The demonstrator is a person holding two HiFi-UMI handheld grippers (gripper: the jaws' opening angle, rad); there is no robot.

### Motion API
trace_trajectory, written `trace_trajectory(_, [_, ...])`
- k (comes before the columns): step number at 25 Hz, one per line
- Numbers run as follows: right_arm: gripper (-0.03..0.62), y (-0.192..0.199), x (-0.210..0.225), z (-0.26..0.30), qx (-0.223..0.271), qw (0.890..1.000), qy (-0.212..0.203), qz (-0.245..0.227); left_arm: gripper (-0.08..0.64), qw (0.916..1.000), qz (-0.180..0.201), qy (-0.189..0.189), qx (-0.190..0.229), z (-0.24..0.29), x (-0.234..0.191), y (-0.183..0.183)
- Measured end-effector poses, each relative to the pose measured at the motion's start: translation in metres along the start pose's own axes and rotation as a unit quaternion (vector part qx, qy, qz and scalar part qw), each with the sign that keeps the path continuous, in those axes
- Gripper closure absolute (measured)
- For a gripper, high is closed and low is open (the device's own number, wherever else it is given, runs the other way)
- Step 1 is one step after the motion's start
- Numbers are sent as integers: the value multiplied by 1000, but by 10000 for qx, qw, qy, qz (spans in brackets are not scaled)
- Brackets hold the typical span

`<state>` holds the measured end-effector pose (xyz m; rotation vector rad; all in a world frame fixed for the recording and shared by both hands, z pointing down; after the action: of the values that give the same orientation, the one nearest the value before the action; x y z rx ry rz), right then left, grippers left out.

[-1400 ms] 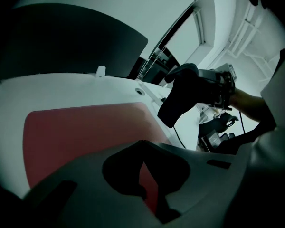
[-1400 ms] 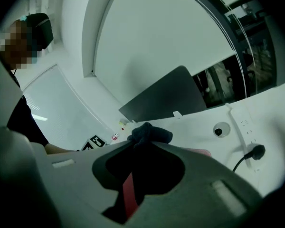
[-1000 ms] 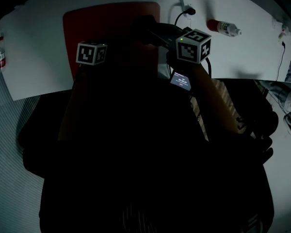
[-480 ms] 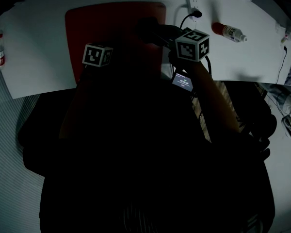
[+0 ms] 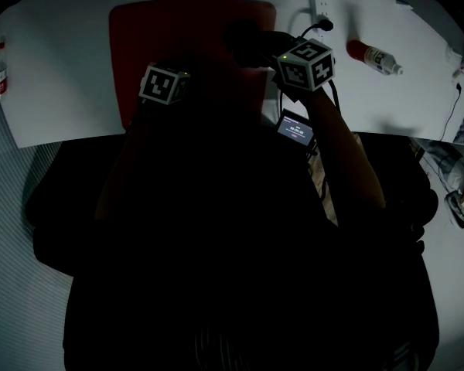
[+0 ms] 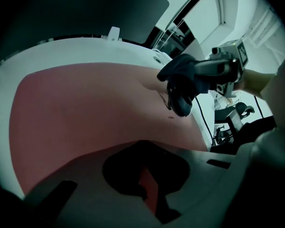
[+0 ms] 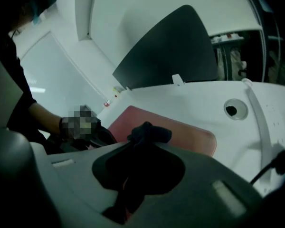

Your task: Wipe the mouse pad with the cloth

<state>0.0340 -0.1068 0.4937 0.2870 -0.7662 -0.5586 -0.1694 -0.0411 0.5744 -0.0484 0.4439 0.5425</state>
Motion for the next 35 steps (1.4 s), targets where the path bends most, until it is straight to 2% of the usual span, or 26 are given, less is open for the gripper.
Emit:
trace_trajectory(2, [554,3,7,11,-413,9957,441,-699,552,10000,-23,49,-6,0,0,0])
trace_trajectory(3, [554,6,10,18,-667,9882,693,-1194,552,10000,-33,65,-2,0,0,0])
trace_trajectory(4, [554,10,11,26,-937,9755,924,-1760,552,10000,-32,65,5,0,0,-1])
trace_trajectory(6, [554,20,9,42,-1391,9427,1210,-2780,554,10000,-19,58,7,0,0,-1])
trace_trajectory(7, [554,23,8,49,-1517,9306,1263,-3084,554,10000,-19,56,3,0,1,-1])
trace_trajectory(8, [554,25,7,53,-1579,9247,1280,-3218,552,10000,-19,48,-3,0,1,-1])
trace_trajectory(9, [554,25,7,56,-1596,9247,1276,-3212,554,10000,-18,32,-13,-1,1,-1])
trace_trajectory(13, [554,20,10,57,-1545,9357,1187,-2942,552,10000,6,-7,-40,-2,1,0])
trace_trajectory(22, [552,20,12,57,-1592,9218,1167,-3336,554,10000,13,-73,-37,-1,1,0])
trace_trajectory(28, [551,7,34,49,-1514,9258,1455,-3142,554,9999,47,-36,-121,-2,1,-1])
trace_trajectory(31, [549,4,37,49,-1545,9194,1495,-3294,552,9999,24,-151,-76,-2,2,-1])
trace_trajectory(33, [549,2,41,49,-1556,9135,1669,-3368,554,9998,18,-197,-67,-3,1,0])
trace_trajectory(35, [551,-2,46,47,-1489,9170,1850,-3206,552,9998,-1,-177,-83,-3,0,0])
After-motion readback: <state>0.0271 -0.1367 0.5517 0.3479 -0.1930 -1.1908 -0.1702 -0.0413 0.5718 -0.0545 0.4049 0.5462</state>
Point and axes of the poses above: the fingertips, and each gripper's own axes: z forward along the fingers, x to its right, y out of its underside, the point moved 6 cm from there along -z, backward along the fingers, and after that the axes turned 9 degrees about -x, right-handed, at the moved point
